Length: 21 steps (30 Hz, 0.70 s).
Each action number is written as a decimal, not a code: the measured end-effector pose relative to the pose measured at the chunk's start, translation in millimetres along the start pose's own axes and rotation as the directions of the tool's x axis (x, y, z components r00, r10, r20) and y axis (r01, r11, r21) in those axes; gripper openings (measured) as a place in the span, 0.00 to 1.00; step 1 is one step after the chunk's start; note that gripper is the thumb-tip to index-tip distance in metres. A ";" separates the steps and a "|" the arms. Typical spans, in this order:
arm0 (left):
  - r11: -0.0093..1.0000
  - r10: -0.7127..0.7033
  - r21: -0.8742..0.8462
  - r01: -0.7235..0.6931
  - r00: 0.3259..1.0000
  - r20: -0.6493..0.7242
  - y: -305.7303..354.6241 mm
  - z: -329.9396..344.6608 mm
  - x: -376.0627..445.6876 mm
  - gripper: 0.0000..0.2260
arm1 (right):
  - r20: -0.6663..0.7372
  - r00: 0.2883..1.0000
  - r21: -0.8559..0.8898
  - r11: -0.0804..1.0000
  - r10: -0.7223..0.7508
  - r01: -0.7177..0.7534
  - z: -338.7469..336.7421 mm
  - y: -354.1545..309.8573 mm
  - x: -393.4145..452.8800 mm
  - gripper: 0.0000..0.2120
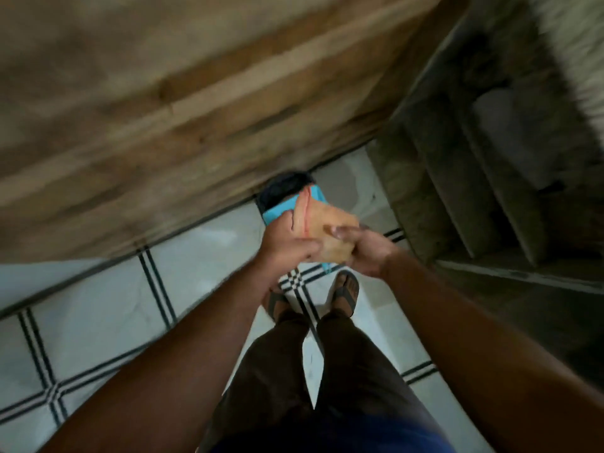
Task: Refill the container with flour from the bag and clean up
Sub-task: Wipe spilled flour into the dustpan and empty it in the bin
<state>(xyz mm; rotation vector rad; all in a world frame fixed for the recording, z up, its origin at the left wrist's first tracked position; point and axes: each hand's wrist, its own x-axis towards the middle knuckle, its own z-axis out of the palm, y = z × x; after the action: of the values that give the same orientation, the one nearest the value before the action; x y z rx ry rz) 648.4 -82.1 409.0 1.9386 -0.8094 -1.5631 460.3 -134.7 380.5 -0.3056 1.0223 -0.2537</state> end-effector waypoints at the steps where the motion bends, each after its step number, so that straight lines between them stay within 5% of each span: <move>1: 0.984 0.052 0.170 -0.044 0.998 -0.044 15.0 6.0 -7.4 0.19 | -0.043 0.999 -0.028 0.999 -0.026 0.025 2.8 -10.4 -23.5 0.21; 4: 0.951 0.095 0.300 -0.073 0.994 -0.059 53.9 26.7 -27.5 0.09 | -0.217 0.971 -0.126 0.990 -0.096 0.070 1.3 -37.4 -94.9 0.12; 8: 0.949 0.188 0.249 -0.194 0.981 0.045 109.5 69.5 -51.8 0.07 | -0.412 0.882 -0.156 0.972 -0.228 0.178 -28.5 -64.4 -178.1 0.26; 11: 0.897 0.331 0.269 -0.351 0.936 0.117 154.9 114.6 -65.5 0.14 | -0.507 0.792 -0.154 0.939 -0.342 0.307 -51.8 -82.9 -248.3 0.17; 21: 0.754 0.605 0.206 -0.624 0.781 0.154 318.2 272.3 -90.4 0.07 | -0.601 0.595 -0.100 0.788 -0.534 0.607 -143.2 -158.9 -393.6 0.17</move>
<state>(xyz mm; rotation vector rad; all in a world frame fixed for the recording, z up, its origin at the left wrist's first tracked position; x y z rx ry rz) 326.6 -242.5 642.0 1.5178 -1.5568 -1.1640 130.0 -164.4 681.6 -0.4628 1.5206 -1.0643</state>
